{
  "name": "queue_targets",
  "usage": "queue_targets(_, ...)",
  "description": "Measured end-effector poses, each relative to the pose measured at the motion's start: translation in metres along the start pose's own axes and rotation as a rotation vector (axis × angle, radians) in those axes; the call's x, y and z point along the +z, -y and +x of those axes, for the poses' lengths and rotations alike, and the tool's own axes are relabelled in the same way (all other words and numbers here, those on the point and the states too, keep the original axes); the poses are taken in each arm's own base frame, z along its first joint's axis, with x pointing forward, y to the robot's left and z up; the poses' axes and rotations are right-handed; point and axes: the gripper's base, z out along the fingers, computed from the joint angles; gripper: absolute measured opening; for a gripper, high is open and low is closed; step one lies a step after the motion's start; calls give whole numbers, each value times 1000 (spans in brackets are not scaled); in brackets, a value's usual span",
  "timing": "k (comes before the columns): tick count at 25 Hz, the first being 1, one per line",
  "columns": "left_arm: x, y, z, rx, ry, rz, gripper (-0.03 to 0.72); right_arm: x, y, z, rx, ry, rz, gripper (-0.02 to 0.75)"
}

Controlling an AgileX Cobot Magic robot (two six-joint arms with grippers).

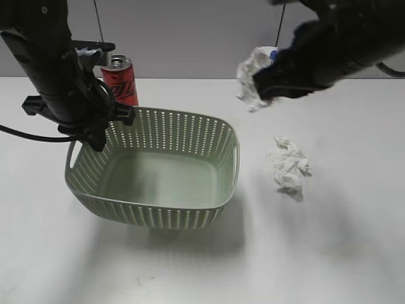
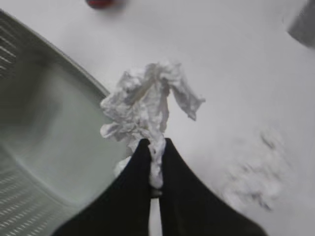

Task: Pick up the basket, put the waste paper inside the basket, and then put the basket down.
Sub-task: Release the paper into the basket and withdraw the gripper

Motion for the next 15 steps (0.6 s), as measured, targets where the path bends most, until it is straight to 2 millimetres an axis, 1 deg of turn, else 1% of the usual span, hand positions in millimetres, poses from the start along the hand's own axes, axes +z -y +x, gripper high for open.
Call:
queue_targets(2, 0, 0, 0, -1, 0, 0, 0, -3, -27, -15, -52, 55, -55, 2)
queue_targets(3, 0, 0, 0, 0, 0, 0, 0, 0, -41, -18, -80, 68, -83, 2)
queue_targets(4, 0, 0, 0, -1, 0, 1, 0, 1, -50, -24, -96, 88, -99, 2)
queue_targets(6, 0, 0, 0, -1, -1, 1, 0, 12, -64, -26, -124, 79, -127, 2)
queue_targets(8, 0, 0, 0, -2, -1, 1, 0, 31, -72, -22, -136, 40, -138, 29)
queue_targets(10, 0, 0, 0, -1, -1, 1, 0, 50, -74, -15, -123, -13, -146, 116)
queue_targets(11, 0, 0, 0, -1, -1, 1, 0, 59, -75, -10, -109, -48, -152, 192)
queue_targets(13, 0, 0, 0, 0, -1, 1, 0, 72, -75, -3, -96, -106, -160, 359)
queue_targets(15, 0, 0, 0, -2, -1, 1, 0, 78, -74, 2, -94, -141, -163, 523)
